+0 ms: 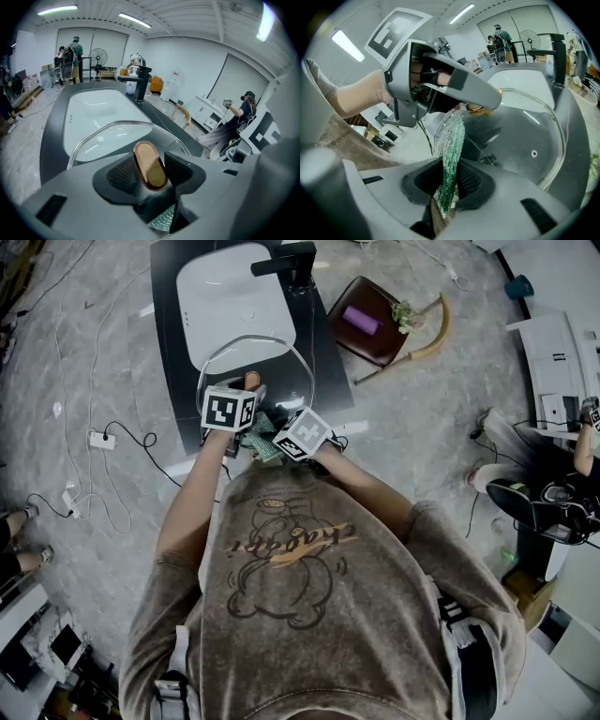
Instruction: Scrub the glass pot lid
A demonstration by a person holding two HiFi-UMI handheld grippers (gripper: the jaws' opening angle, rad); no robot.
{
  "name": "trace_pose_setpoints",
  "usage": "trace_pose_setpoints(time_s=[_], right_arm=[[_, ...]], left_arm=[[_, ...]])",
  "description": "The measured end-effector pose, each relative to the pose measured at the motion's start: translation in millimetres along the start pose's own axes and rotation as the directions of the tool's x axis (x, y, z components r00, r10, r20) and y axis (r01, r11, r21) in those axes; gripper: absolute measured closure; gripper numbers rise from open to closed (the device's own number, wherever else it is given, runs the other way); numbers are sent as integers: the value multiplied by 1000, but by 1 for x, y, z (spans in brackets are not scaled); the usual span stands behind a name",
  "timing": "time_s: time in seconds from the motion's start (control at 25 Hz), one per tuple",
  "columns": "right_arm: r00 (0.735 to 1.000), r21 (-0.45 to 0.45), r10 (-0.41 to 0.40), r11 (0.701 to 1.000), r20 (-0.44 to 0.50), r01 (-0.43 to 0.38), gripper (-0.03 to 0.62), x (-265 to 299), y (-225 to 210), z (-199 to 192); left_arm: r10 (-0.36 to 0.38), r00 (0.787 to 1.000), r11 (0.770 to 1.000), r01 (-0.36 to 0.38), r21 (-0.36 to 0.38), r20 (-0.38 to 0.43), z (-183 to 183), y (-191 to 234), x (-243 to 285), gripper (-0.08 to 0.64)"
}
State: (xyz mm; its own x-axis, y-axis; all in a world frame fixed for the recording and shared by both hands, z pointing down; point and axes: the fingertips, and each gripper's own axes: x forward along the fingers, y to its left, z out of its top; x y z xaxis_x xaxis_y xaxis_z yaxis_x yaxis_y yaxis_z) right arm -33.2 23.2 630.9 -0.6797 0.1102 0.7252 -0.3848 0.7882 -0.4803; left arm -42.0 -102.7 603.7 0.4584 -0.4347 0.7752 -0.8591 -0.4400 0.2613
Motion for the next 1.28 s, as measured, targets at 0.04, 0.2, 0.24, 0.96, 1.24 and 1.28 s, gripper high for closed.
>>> trace_pose_setpoints(time_s=[0.04, 0.2, 0.24, 0.96, 1.24, 1.28], right_arm=[[1000, 6, -1, 1000, 1, 1, 514, -2, -1, -2], [1000, 18, -20, 1000, 0, 20, 514, -10, -11, -10], [1000, 21, -25, 999, 1, 25, 514, -13, -13, -12], [991, 71, -134, 988, -15, 135, 512, -70, -84, -36], [980, 127, -199, 972, 0, 197, 512, -93, -122, -33], [979, 137, -206, 970, 2, 203, 512, -96, -128, -31]], left_arm=[[-1, 1000, 1000, 1, 0, 0, 0, 0, 0, 354], [-2, 1000, 1000, 2, -4, -1, 0, 1, 1, 354], [-2, 1000, 1000, 2, -5, -1, 0, 1, 1, 354], [-10, 1000, 1000, 10, -6, -5, 0, 1, 2, 354], [-13, 1000, 1000, 13, -9, -4, -2, -1, 0, 354], [-13, 1000, 1000, 13, -10, -6, -1, -1, 0, 354]])
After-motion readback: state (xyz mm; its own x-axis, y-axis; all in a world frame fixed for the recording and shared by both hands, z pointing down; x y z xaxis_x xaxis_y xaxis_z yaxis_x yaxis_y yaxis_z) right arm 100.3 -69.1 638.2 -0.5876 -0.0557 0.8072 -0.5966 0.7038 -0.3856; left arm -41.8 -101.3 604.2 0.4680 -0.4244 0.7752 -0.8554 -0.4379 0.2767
